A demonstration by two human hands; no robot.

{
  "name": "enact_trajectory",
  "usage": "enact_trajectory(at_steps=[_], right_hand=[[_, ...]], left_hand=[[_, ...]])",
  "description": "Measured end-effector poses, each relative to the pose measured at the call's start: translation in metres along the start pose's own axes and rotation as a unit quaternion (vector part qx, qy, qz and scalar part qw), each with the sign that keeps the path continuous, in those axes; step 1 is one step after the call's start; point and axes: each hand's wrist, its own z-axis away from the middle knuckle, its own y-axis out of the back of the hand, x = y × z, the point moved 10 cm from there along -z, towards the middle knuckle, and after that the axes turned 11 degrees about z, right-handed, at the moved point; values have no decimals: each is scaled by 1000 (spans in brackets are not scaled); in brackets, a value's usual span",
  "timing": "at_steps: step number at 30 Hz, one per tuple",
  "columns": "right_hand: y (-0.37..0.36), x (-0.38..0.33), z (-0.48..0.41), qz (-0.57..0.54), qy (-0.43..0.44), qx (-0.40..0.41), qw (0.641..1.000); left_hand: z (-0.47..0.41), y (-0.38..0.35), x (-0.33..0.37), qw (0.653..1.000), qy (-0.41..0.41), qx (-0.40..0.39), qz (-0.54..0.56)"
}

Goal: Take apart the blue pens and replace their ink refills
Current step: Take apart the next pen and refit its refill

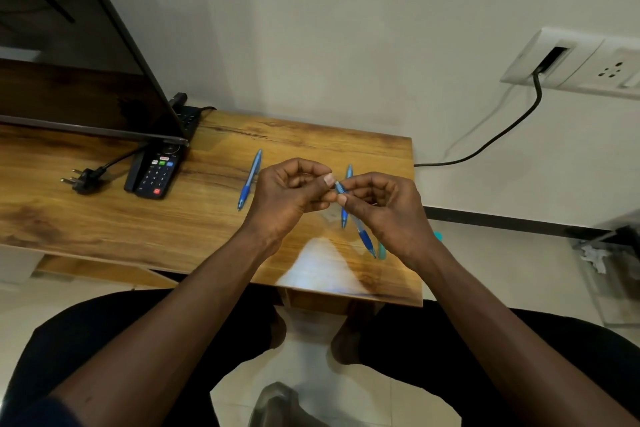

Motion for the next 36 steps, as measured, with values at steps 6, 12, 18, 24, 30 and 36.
enact_trajectory(at_steps=[6,12,18,24,30,36], right_hand=[[-17,28,2,-13,-92,-12,996],[-43,63,7,45,-160,-2,986],[-56,74,-1,112,-180,-11,977],[-55,70,-4,162,-156,0,974],[-38,55,-4,142,-146,2,979],[39,50,-5,161,-154,80,972]], left_hand=[[-2,9,-16,996,20,17,-82],[-8,36,-36,959,37,66,-272],[-5,41,-37,873,-1,60,-484],[-4,40,-37,858,-6,55,-510],[-7,43,-39,861,21,61,-504],[0,23,-17,848,-64,89,-519]])
